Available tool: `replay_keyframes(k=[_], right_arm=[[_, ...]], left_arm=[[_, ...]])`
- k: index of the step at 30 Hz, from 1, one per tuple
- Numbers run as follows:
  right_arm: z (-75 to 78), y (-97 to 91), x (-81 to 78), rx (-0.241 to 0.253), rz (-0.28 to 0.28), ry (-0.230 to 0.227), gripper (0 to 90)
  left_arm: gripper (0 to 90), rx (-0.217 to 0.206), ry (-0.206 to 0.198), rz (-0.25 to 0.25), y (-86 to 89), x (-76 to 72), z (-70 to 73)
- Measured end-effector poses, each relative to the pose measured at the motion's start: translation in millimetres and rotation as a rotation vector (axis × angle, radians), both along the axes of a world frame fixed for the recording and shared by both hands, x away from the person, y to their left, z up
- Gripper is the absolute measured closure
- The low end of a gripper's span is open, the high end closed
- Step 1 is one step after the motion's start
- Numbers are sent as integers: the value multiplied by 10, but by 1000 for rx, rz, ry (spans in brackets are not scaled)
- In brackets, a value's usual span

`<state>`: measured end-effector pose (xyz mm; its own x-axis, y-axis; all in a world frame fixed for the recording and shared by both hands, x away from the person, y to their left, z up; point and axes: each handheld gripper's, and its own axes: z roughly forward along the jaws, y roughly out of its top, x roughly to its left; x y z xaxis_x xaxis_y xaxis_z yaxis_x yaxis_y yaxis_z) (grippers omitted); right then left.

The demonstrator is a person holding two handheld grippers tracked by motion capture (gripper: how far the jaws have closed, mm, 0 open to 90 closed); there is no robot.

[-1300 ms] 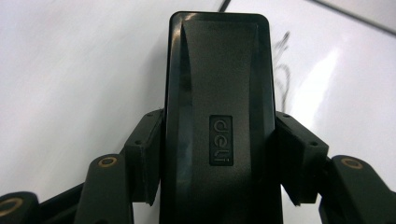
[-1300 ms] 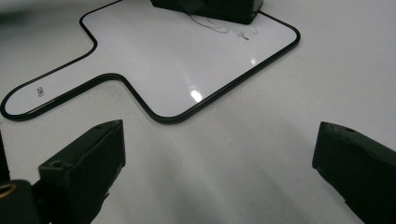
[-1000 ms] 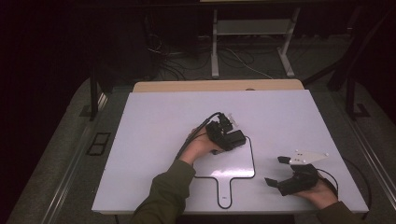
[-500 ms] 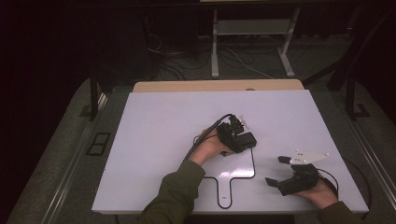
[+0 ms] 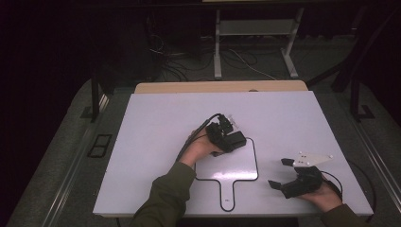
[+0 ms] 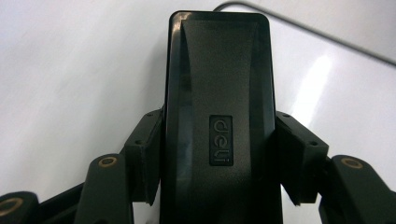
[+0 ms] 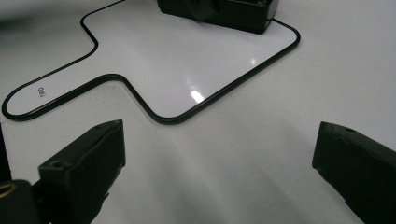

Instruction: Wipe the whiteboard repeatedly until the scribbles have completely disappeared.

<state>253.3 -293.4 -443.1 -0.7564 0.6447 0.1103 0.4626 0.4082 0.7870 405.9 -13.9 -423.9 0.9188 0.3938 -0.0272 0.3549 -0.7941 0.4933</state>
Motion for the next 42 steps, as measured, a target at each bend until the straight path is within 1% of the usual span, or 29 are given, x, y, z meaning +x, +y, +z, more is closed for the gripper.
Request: replay_keyframes(k=[5, 8, 10, 12, 14, 17, 19, 20, 21, 24, 25, 28, 29, 31, 33, 38, 42], right_arm=[[-2, 8, -1, -1, -1, 1, 15], [-3, 8, -1, -1, -2, 1, 15], [-5, 9, 1, -1, -2, 2, 15], [-6, 9, 1, -2, -2, 2, 15], [-7, 9, 1, -2, -2, 2, 15], [-6, 7, 1, -1, -3, 2, 15], [-7, 9, 3, -2, -2, 4, 15], [-8, 11, 3, -2, -2, 5, 15], [-8, 14, 2, -3, -1, 6, 15], [-8, 18, 2, -2, 0, 6, 15], [-8, 19, 2, -2, 0, 6, 15], [-9, 20, 2, -3, 0, 8, 15], [-10, 20, 3, -3, 0, 7, 15], [-9, 20, 3, -2, 0, 7, 15], [-9, 18, 3, -2, 0, 6, 15], [-6, 11, 2, -1, -1, 4, 15], [-6, 11, 2, 0, 0, 5, 15]], left_arm=[[387, 5, 2, 25, 162, 4, 4], [387, -2, 7, 47, 252, 4, 1], [387, 9, -3, 39, 312, 22, 8], [387, 9, 3, 57, 359, 17, 8], [387, 13, -3, 58, 408, 22, 11], [387, 12, 5, 70, 466, 14, 11], [387, 8, 2, 76, 475, 6, 7], [387, 12, 1, 76, 469, 4, 10], [388, 18, -7, 65, 464, 10, 12], [387, 12, -1, 72, 430, -3, 9], [387, 15, -7, 63, 418, 0, 10], [387, 13, -5, 53, 369, -6, 9], [387, 12, -2, 52, 349, -11, 8], [387, 12, -10, 34, 302, -6, 8], [387, 13, 3, 37, 248, -24, 10], [387, 3, 5, 19, 126, -41, 2], [387, 7, 2, -4, 31, -61, 4]])
